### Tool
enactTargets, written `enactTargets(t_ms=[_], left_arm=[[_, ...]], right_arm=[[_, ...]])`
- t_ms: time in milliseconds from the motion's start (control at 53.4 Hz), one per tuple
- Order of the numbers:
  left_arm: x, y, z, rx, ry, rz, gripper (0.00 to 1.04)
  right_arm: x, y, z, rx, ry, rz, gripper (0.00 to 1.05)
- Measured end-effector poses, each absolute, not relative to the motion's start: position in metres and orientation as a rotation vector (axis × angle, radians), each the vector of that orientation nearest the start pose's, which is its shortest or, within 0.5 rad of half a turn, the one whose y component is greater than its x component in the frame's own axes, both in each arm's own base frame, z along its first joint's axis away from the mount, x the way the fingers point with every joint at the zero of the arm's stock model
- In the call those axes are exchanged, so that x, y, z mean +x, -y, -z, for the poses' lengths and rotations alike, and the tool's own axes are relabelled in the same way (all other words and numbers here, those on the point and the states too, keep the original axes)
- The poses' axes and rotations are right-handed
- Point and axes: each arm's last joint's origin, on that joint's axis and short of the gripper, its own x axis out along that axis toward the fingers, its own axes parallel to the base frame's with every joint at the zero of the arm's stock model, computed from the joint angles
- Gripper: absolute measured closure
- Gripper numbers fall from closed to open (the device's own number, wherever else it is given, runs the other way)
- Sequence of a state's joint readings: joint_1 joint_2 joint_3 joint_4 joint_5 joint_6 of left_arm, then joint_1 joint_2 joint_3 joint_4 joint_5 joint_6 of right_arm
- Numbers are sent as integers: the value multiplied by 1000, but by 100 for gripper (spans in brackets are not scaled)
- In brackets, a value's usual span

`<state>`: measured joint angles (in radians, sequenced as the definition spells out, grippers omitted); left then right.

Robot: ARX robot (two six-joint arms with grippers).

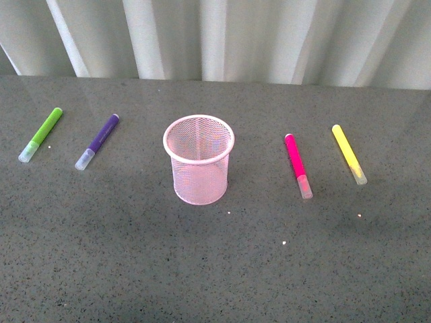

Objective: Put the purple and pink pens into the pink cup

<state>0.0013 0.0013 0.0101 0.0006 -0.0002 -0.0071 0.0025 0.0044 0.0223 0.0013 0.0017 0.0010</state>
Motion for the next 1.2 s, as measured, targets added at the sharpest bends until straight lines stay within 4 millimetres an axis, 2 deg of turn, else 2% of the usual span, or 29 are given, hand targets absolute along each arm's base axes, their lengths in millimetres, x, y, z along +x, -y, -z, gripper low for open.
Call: enactTargets(t_ms=[1106,1143,1199], left_arm=[[97,0,-167,-7,9,-1,7],[98,0,-166,-25,-42,-15,7],[98,0,-169,-87,-228,-106,7]], right_arm=[[97,0,-171,1,19,-1,7],[97,0,-171,1,19,-1,7],[97,0,-171,1,19,-1,7]])
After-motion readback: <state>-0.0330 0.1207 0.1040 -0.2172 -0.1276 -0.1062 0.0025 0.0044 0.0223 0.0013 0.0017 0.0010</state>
